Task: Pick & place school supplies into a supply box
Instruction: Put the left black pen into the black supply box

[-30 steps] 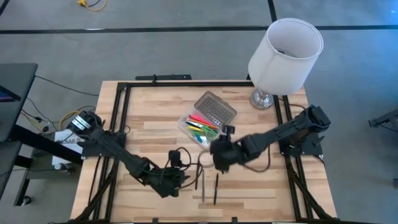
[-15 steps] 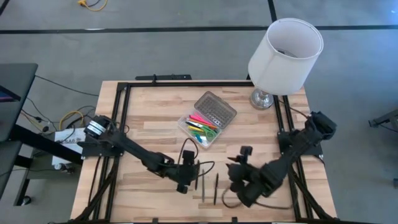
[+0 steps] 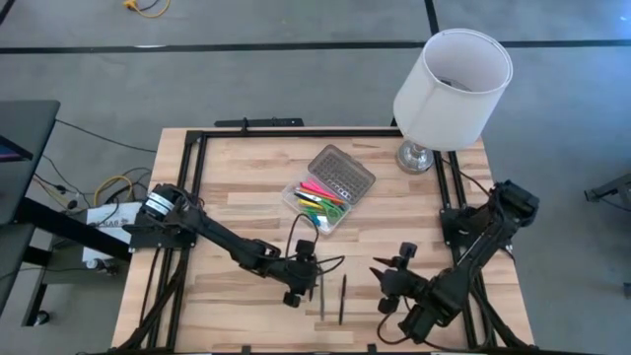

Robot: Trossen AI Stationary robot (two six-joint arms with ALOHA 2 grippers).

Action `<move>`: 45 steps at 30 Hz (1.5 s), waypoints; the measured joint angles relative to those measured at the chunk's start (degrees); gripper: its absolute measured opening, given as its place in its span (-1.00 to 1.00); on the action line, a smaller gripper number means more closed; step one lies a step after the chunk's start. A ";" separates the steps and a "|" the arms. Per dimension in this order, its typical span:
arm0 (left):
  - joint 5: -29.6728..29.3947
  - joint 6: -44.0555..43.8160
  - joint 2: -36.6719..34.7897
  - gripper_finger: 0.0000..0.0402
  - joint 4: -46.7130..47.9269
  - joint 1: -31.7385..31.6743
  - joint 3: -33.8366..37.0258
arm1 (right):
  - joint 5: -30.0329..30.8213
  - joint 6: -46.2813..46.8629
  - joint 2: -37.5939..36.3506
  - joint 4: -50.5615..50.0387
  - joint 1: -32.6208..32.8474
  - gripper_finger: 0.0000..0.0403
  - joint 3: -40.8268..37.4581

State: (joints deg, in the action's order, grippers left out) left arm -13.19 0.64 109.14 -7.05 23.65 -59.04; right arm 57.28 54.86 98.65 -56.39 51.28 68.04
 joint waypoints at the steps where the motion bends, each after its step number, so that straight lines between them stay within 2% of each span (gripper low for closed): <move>1: 0.46 -0.12 0.37 -0.02 -0.07 -0.06 0.03 | 0.02 0.60 0.00 0.61 0.25 -0.40 -0.73; 12: 3.57 -1.36 3.72 -0.02 -3.38 -1.01 -0.18 | -0.03 2.13 0.00 8.02 1.56 -0.40 -7.20; 27: 6.43 -4.92 4.93 -0.02 3.40 -1.22 -0.42 | -0.09 1.73 0.01 8.77 1.47 -0.40 -7.42; 30: 4.72 -4.83 3.90 -0.02 4.74 -0.63 -0.25 | -0.09 1.71 0.00 8.84 1.47 -0.40 -7.42; 34: -1.55 -3.72 0.57 -0.02 8.52 0.99 0.22 | -0.09 1.71 0.00 8.84 1.47 -0.40 -7.42; 38: -7.85 -8.64 -4.37 -0.02 14.88 2.56 0.02 | -0.09 1.73 0.00 8.90 1.47 -0.40 -7.42; 41: -9.13 -13.62 -5.54 -0.02 19.73 3.06 0.07 | 0.34 1.72 0.00 9.08 1.47 -0.40 -7.42; 45: -8.52 -18.21 -5.48 -0.02 19.58 2.96 0.02 | 2.72 1.71 0.00 9.25 1.45 -0.40 -7.42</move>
State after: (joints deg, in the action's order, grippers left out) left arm -21.71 -17.56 103.66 12.53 26.60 -59.02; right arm 60.00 56.58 98.65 -47.13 52.73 60.62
